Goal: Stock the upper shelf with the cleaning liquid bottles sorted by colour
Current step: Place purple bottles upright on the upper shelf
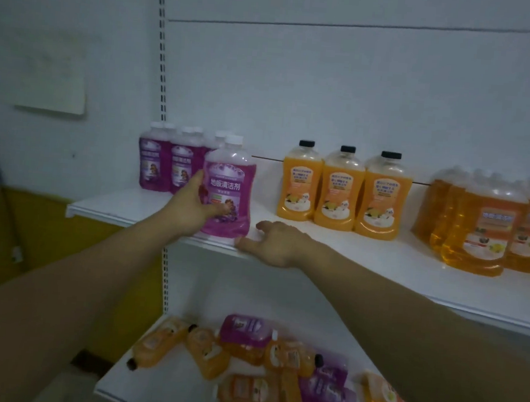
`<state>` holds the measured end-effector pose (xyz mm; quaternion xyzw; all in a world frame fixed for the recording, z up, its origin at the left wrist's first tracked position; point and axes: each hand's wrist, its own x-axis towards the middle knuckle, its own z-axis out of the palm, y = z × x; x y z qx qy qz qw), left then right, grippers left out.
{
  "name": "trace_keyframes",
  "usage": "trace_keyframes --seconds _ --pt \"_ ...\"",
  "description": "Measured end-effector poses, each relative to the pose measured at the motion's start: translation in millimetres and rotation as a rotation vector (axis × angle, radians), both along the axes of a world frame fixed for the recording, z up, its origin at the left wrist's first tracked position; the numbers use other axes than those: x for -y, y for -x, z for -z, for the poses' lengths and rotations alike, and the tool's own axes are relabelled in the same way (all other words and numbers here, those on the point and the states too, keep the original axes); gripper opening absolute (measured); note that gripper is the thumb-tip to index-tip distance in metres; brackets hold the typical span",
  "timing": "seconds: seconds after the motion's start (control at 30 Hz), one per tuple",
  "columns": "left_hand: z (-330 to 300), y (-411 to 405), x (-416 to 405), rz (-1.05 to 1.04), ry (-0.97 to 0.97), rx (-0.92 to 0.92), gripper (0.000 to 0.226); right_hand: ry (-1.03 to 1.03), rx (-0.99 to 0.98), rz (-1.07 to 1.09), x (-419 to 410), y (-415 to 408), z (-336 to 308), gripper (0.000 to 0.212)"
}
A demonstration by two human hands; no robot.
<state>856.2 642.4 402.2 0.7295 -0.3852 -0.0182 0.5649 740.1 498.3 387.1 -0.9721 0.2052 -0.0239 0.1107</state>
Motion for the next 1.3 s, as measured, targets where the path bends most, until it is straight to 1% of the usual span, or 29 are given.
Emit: trace_keyframes --seconds 0.13,0.33,0.43,0.57,0.7,0.8,0.93,1.07,1.3 --pt "0.9 -28.7 -28.7 -0.102 -0.006 0.036 0.067 0.092 -0.035 -0.104 -25.6 -39.1 6.9 0.095" --pt "4.1 -77.2 -65.1 -0.178 0.034 0.024 0.07 0.063 -0.049 -0.088 -44.8 -80.5 2.8 0.094" --pt "4.7 -114.0 -84.5 -0.19 0.011 0.012 0.073 0.074 -0.061 -0.07 -64.1 -105.9 3.9 0.094" --pt "6.7 -157.5 -106.7 -0.174 0.016 0.016 0.069 0.065 -0.052 0.008 -88.9 -139.7 4.1 0.094" --pt "6.6 -201.0 -128.5 -0.095 0.011 0.018 0.07 0.059 -0.05 0.113 -122.9 -176.0 3.0 0.094" --pt "6.6 -223.9 -137.9 -0.033 0.003 0.011 0.069 0.039 -0.032 0.213 -139.8 -193.4 3.0 0.09" --pt "7.0 -241.3 -136.8 0.037 0.003 -0.004 0.065 0.036 0.005 0.268 -143.3 -194.6 4.4 0.083" --pt "11.4 -247.9 -129.1 0.078 0.027 -0.023 0.059 0.033 0.026 0.293 -143.7 -194.2 5.6 0.085" --pt "11.7 -248.9 -109.7 0.067 0.013 -0.06 0.063 0.034 0.045 0.323 -144.9 -192.9 5.1 0.085"
